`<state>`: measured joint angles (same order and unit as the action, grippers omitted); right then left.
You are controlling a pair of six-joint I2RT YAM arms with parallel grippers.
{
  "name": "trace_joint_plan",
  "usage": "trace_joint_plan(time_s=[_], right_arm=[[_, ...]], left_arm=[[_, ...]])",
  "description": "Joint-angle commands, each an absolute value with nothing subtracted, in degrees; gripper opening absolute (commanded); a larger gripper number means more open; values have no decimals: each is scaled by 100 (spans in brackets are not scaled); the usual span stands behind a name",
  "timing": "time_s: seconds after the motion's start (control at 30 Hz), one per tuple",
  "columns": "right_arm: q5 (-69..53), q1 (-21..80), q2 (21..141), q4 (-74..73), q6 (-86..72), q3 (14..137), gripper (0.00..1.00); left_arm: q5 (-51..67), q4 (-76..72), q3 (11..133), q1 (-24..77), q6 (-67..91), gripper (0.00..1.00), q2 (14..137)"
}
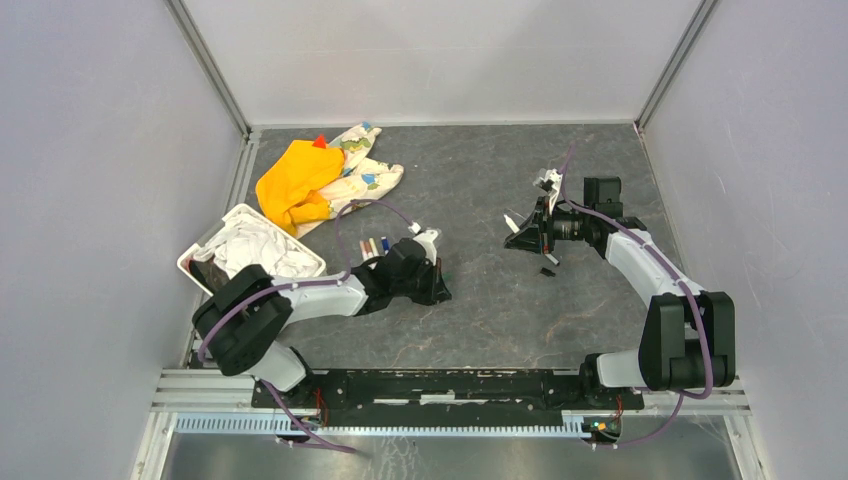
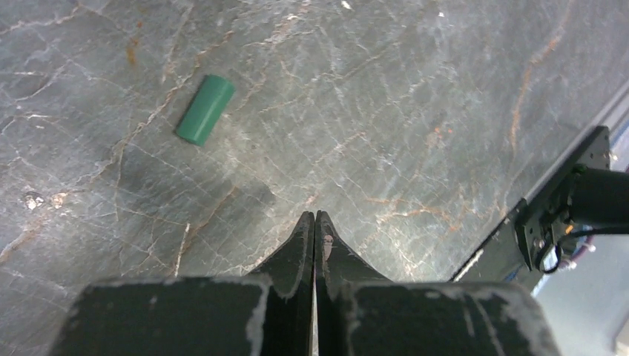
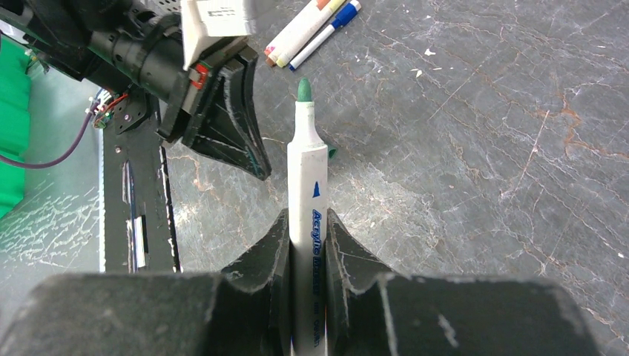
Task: Insert the pens into the pen caps
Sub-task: Move the pen cap to the center of the board, then pick up the pen cap from the center of the board.
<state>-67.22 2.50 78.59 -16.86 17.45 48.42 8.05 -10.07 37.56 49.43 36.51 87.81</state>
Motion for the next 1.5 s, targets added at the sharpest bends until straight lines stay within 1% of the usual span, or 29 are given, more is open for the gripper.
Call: trace_joint_plan(time_s=[0.0,0.1,0.47,0.9,1.07,1.3,1.37,1.43,1.47], right_arm=[[-6809,214,7697,-1595,1854,5054,0],[-6825,215,7690,-1597,1854,5054,0],[-6855,182,7657,-1589,1847,5054,0],[-6888,167,7621,-1585,1841,5047,0],[-6891,163,7612,-1587,1837,5045,0],[-6871,157,7576,-1575,1837,5037,0],[-6865,157,7572,-1565,1837,5028,0],[-6851,157,7551,-1557,1837,5027,0],[-6847,153,7543,-1550,1828,5019,0]], left_arm=[[93,-963,4146,4948,4132,2,9189],[-287,-481,4379,4939,4142,2,9477],[-887,-38,4798,4576,4175,2,9878],[-721,82,5319,4281,3763,3,10097],[-918,53,5073,4280,3742,5,9542],[-1157,-135,4628,4377,3143,7,7929],[-1282,-225,4548,4413,2958,13,7366],[-1407,-350,4424,4425,2793,23,6895],[-1492,-416,4369,4421,2727,31,6667]])
